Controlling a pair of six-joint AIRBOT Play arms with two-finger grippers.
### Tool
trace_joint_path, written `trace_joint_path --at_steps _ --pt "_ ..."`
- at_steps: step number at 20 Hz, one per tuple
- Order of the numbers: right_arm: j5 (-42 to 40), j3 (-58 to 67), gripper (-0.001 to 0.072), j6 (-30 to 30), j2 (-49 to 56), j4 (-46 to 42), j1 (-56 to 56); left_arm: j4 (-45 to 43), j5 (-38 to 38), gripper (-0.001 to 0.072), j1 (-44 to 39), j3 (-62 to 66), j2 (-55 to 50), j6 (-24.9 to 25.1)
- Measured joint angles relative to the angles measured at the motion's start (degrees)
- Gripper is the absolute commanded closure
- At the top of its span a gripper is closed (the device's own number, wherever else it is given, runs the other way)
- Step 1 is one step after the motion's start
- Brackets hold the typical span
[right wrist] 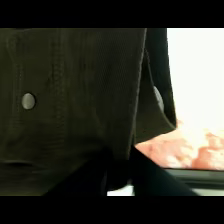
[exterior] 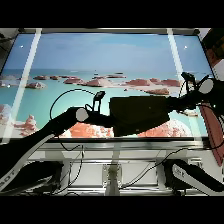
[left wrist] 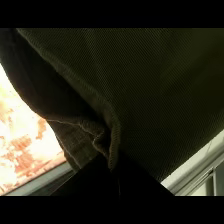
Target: Fold the clothes and pants, and hang the long-sleeved shirts on hangers.
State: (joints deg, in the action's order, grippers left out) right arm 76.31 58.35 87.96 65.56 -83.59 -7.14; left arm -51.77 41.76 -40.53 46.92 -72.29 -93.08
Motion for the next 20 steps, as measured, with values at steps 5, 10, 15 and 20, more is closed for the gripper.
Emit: trace_joint_path --at_steps 5,10,15,20 --pt "2.27 0.28 0.0075 -2.21 0.24 -2.32 -0.04 3.93 1.31 0.0045 -0.72 0.04 -1.75 -0.48" --pt "-3.04 3.52 0.0344 -3.34 0.31 -8.0 -0.5 5.53 1.64 0.0045 1.11 0.07 -0.81 0.31" --pt "-8.52 11.15 0.0439 -3.54 1.7 -9.84 -8.48 4.11 1.88 0.0045 6.58 0.11 4.02 3.06" --pt "-2.4 14.25 0.0515 -11.45 8.68 9.79 -22.16 -3.43 2.58 0.0046 11.91 0.13 8.52 3.69"
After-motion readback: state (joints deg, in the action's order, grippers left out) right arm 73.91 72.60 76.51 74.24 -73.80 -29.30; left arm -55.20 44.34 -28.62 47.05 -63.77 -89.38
